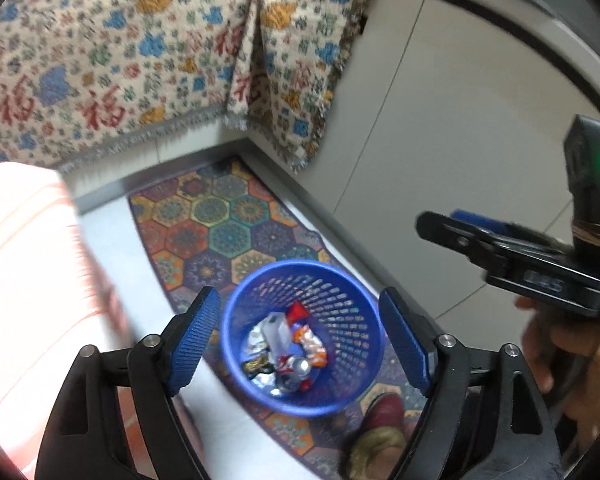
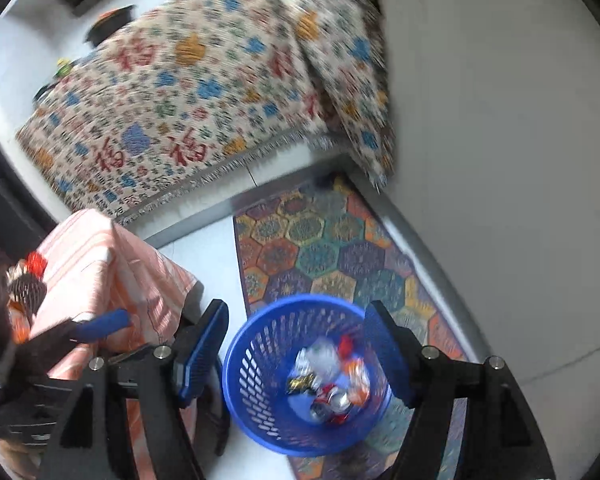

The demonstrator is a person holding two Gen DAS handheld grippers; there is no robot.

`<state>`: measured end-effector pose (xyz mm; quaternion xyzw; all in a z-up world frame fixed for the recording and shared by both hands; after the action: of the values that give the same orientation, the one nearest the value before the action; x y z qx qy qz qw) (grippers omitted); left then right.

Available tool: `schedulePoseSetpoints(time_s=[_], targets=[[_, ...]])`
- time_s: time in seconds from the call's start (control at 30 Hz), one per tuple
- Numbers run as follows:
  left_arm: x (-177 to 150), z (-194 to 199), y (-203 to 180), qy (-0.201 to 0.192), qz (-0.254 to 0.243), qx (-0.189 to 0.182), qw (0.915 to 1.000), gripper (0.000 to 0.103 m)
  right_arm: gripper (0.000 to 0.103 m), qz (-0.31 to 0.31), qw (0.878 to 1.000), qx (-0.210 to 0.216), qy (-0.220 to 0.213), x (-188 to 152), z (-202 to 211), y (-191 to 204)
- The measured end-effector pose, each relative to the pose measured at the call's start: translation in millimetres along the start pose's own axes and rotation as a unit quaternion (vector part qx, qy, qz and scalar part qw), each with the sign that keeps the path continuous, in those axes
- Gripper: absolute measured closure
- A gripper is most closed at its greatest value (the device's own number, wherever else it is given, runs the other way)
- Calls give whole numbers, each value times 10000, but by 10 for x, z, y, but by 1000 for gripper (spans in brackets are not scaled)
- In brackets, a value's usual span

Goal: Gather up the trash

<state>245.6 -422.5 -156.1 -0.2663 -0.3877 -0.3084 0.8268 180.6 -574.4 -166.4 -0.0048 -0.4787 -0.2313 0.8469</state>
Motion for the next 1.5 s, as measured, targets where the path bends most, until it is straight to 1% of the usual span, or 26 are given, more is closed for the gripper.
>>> schedulePoseSetpoints(time_s=[0.07, 0.13, 0.23, 0.33, 0.4, 0.47, 0.57, 0.63, 0.73, 0.8, 0.83, 0.87, 0.93, 1.0, 1.03, 1.17, 1.37, 1.5], targets=[[-22, 304, 94, -71, -43, 113, 9999, 17, 30, 317, 9993, 22, -200, 20, 102, 214], [-80, 607, 239, -115, -29, 300, 9995, 13, 30, 574, 9976, 95, -364, 28, 203, 416], [-272, 1054, 599, -74, 51, 710, 9974, 12, 30, 1073, 9920, 276, -602, -50, 368, 845], [-552, 1482, 1012, 28, 173, 1161, 9931, 12, 30, 1438, 9853, 644, -665, -207, 455, 1344], [-761, 1755, 1325, 107, 260, 1539, 9877, 12, 30, 1663, 9792, 1013, -575, -341, 478, 1766], [-935, 1975, 1647, 183, 367, 1930, 9803, 12, 30, 1845, 9730, 1327, -411, -488, 461, 2130], [-1113, 2247, 2092, 198, 636, 2386, 9688, 12, 30, 2157, 9600, 1788, 0, -780, 406, 2759], [-1194, 2395, 2400, 181, 846, 2655, 9602, 12, 30, 2277, 9540, 1942, 186, -928, 377, 3078], [-1285, 2500, 2796, 230, 1107, 2961, 9485, 12, 30, 2439, 9459, 2087, 467, -1143, 320, 3500], [-1312, 2533, 2981, 159, 1140, 3094, 9439, 11, 30, 2561, 9414, 2126, 558, -1256, 293, 3735], [-1306, 2528, 3050, 175, 1093, 3172, 9419, 8, 30, 2636, 9390, 2127, 595, -1296, 267, 3843], [-1294, 2526, 3089, 168, 1079, 3200, 9411, 7, 30, 2708, 9368, 2127, 613, -1335, 239, 3954], [-1284, 2506, 3186, 151, 1080, 3224, 9403, 2, 30, 2801, 9349, 2083, 646, -1391, 206, 4053], [-1285, 2492, 3259, 108, 1084, 3218, 9405, 0, 29, 2812, 9354, 2036, 668, -1409, 133, 4123], [-1287, 2519, 3256, 93, 1093, 3214, 9406, 0, 29, 2804, 9367, 2008, 603, -1412, 128, 4142], [-1251, 2489, 3346, 84, 1105, 3167, 9420, 0, 27, 2731, 9398, 1957, 626, -1406, 108, 4161], [-1229, 2464, 3371, 80, 1072, 3124, 9438, 0, 26, 2757, 9393, 1943, 626, -1395, 79, 4180], [-1163, 2454, 3432, 32, 976, 3037, 9478, 2, 25, 2766, 9391, 1940, 625, -1389, 63, 4187]])
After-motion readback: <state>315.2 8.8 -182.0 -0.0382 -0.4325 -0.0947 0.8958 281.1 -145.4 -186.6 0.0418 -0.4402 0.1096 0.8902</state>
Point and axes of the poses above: each gripper's, at about its wrist camera, not at the fingertips, and z roughly against the way its jaws point, y to its left, x to its top, the point moved 1 cm from there along -z, roughly the way its jaws point, and after that the axes turned 14 degrees about -y, right-handed, at the moved point
